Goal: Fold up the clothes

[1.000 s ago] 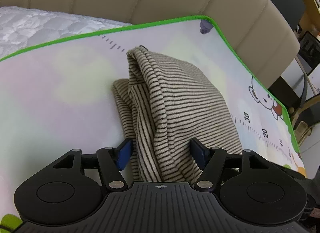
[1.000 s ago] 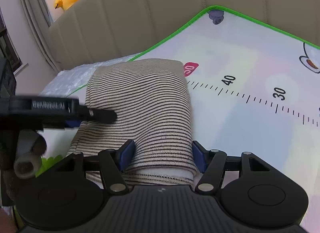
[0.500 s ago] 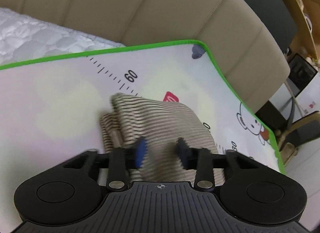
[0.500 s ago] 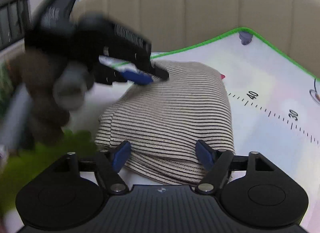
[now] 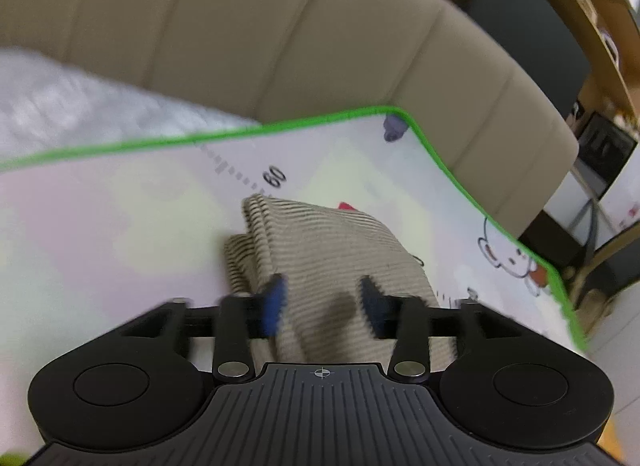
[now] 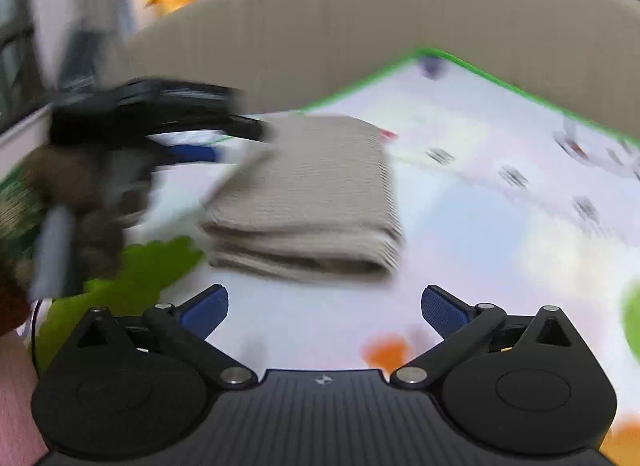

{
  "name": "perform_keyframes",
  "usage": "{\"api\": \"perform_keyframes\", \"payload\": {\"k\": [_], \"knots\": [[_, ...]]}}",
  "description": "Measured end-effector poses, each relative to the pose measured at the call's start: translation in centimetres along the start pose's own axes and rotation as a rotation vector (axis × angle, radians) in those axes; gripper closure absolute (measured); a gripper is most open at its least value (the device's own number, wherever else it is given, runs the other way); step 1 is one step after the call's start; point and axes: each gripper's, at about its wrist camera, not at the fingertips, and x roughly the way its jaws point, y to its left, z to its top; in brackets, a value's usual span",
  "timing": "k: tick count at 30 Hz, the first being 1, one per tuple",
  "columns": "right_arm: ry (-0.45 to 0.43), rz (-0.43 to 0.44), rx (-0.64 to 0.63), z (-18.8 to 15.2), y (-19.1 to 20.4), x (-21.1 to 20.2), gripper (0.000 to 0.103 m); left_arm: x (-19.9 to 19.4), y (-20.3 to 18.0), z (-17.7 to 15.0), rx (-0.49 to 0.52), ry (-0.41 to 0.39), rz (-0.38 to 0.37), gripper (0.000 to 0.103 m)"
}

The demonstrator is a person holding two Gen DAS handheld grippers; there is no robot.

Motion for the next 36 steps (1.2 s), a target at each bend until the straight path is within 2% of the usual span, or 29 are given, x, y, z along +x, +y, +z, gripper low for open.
{"api": "perform_keyframes", "payload": {"k": [1, 3, 5, 9, 11, 13, 19, 22, 25, 36], "knots": [[0.008, -0.018, 0.037, -0.8, -1.0, -0.6, 0.0, -1.4, -0.8, -0.8, 0.031, -0.014, 0.035, 0.019], [0.013, -0.061, 0.089, -2.2, -2.6, -1.7, 0.0, -3.8, -2.4, -2.1, 0.084, -0.013, 0.082, 0.014], [0.005, -0.085, 0.139, -3.2, -3.9, -3.0, 0.0, -6.3, -3.9, -3.6, 0.105, -0.013, 0.149, 0.004], [-0.027, -0.07, 0.196, -4.0, -5.0, -5.2, 0.0, -10.8, -6.6, -7.3, 0.095, -0.007, 0.293, 0.0], [-0.021, -0.063, 0.189, -4.1, -4.8, -5.5, 0.0, -12.1, -7.6, -9.5, 0.069, 0.028, 0.343, 0.0], [0.006, -0.097, 0.16, -4.2, -4.4, -5.2, 0.0, -12.9, -8.0, -11.7, 0.044, 0.065, 0.377, 0.0], [0.075, -0.178, 0.084, -4.4, -3.0, -4.0, 0.0, -13.0, -10.7, -14.9, 0.178, 0.121, 0.45, 0.0], [0.058, -0.18, 0.049, -4.6, -2.4, -4.4, 0.0, -12.9, -11.2, -16.5, 0.206, 0.164, 0.478, 0.0], [0.04, -0.183, 0.038, -4.7, -2.2, -4.9, 0.0, -12.9, -11.8, -17.2, 0.256, 0.142, 0.508, 0.0], [0.044, -0.192, 0.045, -4.7, -2.2, -4.9, 0.0, -12.9, -11.4, -17.1, 0.232, 0.14, 0.501, 0.0]]}}
